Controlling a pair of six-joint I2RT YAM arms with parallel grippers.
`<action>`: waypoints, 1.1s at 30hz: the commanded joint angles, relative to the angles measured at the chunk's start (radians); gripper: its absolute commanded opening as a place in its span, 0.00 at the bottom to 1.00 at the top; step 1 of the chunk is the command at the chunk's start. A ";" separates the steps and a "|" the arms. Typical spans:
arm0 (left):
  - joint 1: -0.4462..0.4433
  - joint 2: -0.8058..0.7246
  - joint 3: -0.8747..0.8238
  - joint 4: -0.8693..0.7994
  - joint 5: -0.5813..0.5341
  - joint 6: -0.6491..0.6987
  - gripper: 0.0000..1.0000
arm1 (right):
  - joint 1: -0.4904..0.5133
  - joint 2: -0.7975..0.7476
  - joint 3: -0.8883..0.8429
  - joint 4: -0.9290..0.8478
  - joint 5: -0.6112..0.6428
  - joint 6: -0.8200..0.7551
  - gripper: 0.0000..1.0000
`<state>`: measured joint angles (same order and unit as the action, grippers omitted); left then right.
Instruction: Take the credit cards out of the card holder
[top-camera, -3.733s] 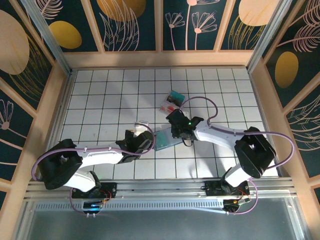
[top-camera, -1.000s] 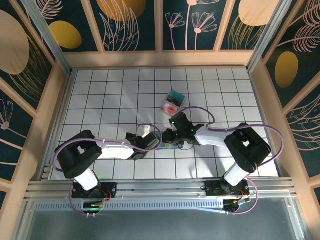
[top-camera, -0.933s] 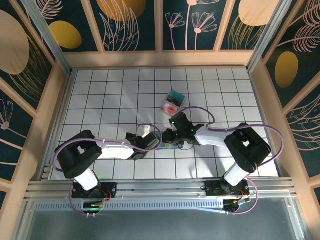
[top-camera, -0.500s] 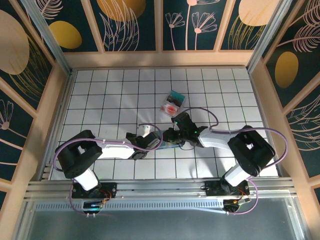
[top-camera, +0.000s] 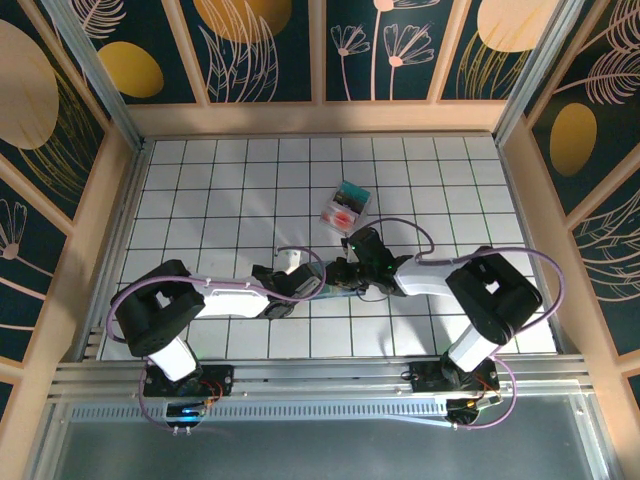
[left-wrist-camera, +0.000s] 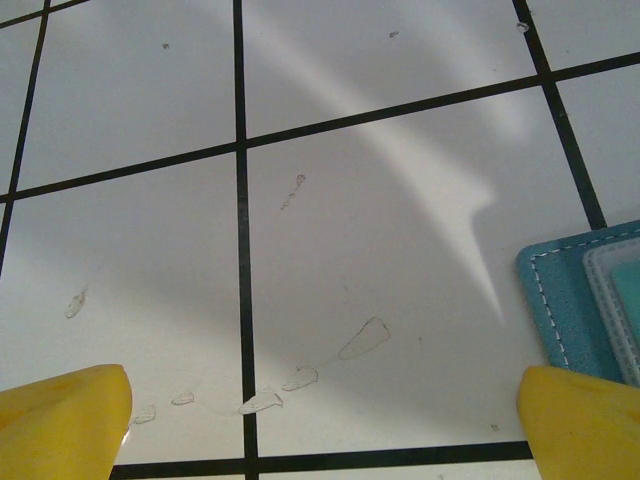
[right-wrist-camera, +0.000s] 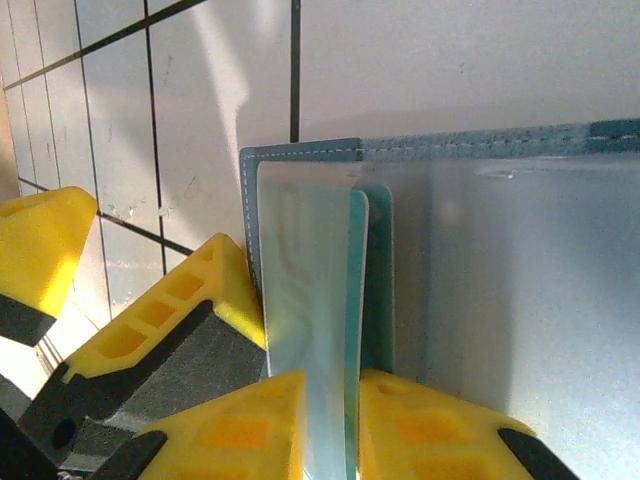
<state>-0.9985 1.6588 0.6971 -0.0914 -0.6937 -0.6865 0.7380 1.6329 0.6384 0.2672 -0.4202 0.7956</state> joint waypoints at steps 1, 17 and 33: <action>0.006 0.035 0.007 -0.070 0.017 -0.005 0.99 | 0.003 0.013 -0.005 0.103 -0.065 0.013 0.21; 0.007 0.085 0.028 -0.112 -0.001 -0.048 0.99 | -0.024 -0.054 -0.065 0.175 -0.121 0.037 0.21; 0.006 0.088 0.038 -0.122 -0.020 -0.042 0.99 | -0.054 -0.091 -0.103 0.177 -0.131 0.052 0.21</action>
<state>-0.9951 1.7027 0.7441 -0.1356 -0.7361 -0.7383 0.6926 1.5730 0.5446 0.4145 -0.5251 0.8383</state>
